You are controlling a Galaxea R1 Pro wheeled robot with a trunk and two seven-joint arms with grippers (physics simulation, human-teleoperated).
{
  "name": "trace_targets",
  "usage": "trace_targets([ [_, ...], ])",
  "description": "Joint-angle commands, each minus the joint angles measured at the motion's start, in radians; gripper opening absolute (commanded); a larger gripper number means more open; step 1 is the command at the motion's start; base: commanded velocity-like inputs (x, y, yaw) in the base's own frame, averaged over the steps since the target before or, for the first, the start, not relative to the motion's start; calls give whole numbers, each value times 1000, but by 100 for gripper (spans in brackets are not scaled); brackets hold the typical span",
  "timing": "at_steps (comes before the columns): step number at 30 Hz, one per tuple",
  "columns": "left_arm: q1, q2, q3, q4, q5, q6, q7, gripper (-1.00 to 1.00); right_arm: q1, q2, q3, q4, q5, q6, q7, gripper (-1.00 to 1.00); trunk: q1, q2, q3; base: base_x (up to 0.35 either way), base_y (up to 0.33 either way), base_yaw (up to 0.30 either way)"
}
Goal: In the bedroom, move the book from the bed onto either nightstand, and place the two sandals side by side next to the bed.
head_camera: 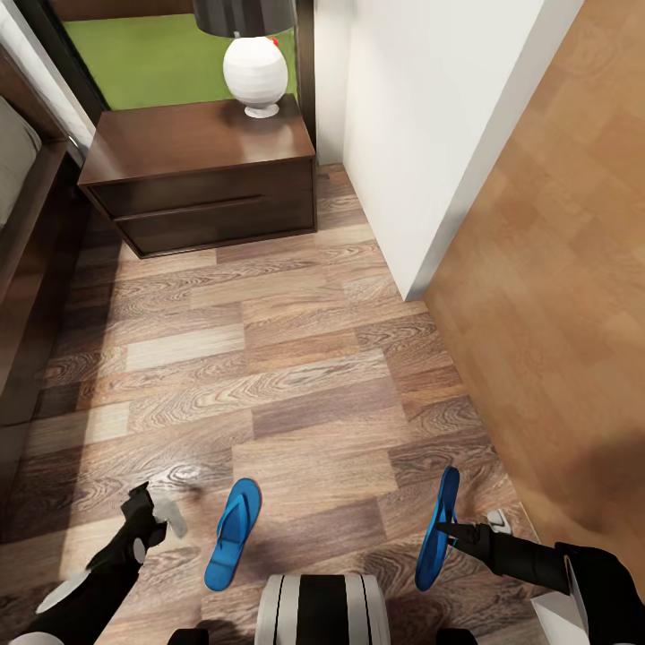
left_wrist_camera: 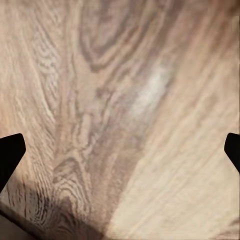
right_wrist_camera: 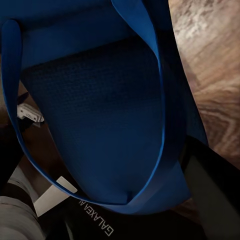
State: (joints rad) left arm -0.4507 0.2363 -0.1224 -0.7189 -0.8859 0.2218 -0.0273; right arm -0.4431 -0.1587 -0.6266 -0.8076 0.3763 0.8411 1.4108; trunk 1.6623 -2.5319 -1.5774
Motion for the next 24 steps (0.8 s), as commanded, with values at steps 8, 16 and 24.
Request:
trace_targets([
  [8,0,-16,-33,2,-136,14,-3,100,-1,1,-4,-1,10,10,10,-100,0,0,-1,0,0,0],
  [16,0,-12,-188,149,-345,9,3,100,-1,1,-4,-1,10,10,10,-100,0,0,-1,0,0,0],
  [24,0,-55,-262,141,-403,13,3,100,-1,1,-4,-1,10,10,10,-100,0,0,-1,0,0,0],
])
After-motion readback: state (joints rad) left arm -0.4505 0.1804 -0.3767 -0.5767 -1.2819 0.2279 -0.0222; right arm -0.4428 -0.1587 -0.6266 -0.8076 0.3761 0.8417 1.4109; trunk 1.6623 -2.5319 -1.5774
